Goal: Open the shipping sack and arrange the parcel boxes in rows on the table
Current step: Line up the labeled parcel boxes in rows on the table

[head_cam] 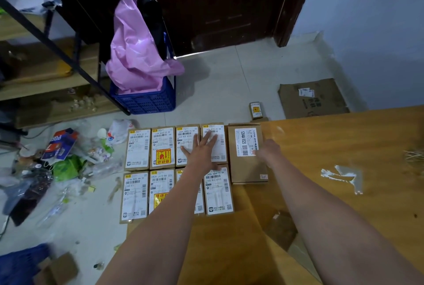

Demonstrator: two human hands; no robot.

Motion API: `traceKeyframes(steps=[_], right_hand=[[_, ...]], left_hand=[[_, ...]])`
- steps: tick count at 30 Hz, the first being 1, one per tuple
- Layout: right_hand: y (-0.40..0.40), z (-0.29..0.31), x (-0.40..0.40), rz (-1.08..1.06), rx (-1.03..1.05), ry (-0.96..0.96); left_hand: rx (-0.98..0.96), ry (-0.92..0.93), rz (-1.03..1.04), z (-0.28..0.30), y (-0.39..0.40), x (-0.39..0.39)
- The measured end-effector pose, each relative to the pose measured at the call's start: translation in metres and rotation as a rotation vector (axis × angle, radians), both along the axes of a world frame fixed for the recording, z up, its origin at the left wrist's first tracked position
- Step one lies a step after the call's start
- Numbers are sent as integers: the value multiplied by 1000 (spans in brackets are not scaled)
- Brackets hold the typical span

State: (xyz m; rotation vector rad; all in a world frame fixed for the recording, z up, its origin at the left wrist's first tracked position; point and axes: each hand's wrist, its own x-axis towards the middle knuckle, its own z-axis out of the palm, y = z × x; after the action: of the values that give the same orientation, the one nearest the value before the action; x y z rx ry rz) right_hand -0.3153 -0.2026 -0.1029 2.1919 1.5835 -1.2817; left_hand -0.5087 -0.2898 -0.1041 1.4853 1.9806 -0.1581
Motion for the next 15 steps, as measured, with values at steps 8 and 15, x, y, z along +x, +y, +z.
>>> traceKeyframes(steps=[8, 15], right_hand=[[2, -3, -7, 30, 5, -8], [1, -5, -11, 47, -22, -14]], left_hand=[[-12, -9, -10, 0, 0, -2], [29, -15, -24, 3, -2, -4]])
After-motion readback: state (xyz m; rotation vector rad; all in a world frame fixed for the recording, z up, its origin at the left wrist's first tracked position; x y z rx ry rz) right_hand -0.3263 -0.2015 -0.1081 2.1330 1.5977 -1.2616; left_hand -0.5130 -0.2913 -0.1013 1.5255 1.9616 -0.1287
